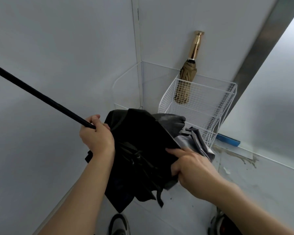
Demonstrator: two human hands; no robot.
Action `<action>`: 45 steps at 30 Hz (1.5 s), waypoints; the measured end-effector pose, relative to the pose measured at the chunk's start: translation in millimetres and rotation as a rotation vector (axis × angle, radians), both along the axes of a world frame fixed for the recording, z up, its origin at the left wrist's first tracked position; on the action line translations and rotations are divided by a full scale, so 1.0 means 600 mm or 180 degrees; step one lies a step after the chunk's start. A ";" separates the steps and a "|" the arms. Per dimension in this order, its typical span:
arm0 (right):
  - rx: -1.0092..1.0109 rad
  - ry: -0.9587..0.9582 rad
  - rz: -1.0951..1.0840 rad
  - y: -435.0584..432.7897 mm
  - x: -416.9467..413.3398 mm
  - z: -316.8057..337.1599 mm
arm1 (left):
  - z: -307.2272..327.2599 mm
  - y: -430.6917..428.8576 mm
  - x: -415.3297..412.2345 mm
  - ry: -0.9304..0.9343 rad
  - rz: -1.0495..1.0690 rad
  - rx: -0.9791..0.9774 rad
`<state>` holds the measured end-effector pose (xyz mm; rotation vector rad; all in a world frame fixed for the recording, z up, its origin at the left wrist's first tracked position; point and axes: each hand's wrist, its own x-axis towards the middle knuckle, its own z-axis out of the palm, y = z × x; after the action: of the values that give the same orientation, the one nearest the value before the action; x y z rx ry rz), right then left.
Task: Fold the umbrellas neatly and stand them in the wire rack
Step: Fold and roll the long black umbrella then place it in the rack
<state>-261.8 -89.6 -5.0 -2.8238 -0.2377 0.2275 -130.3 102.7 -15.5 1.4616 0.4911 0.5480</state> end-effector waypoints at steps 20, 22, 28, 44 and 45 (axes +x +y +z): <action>0.2099 -0.0877 -0.0971 -0.014 0.050 -0.042 | 0.007 -0.063 -0.060 -0.0204 -0.1364 0.0441; 0.2157 -0.0759 -0.0814 -0.010 0.052 -0.050 | 0.006 -0.070 -0.064 -0.0219 -0.1412 0.0377; 0.2076 -0.0501 -0.0539 0.007 0.052 -0.068 | 0.007 -0.081 -0.069 -0.0184 -0.1852 0.0164; 0.1988 0.0141 -0.1577 -0.106 0.048 0.006 | -0.002 -0.035 -0.022 -0.0108 -0.1263 0.0424; 0.1960 -0.0083 -0.1690 -0.105 0.047 0.003 | -0.002 -0.034 -0.021 -0.0098 -0.1196 0.0411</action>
<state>-233.7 -152.5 -3.0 -2.1752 0.3761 -0.0072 -142.8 82.4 -16.8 1.6184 0.1505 0.3058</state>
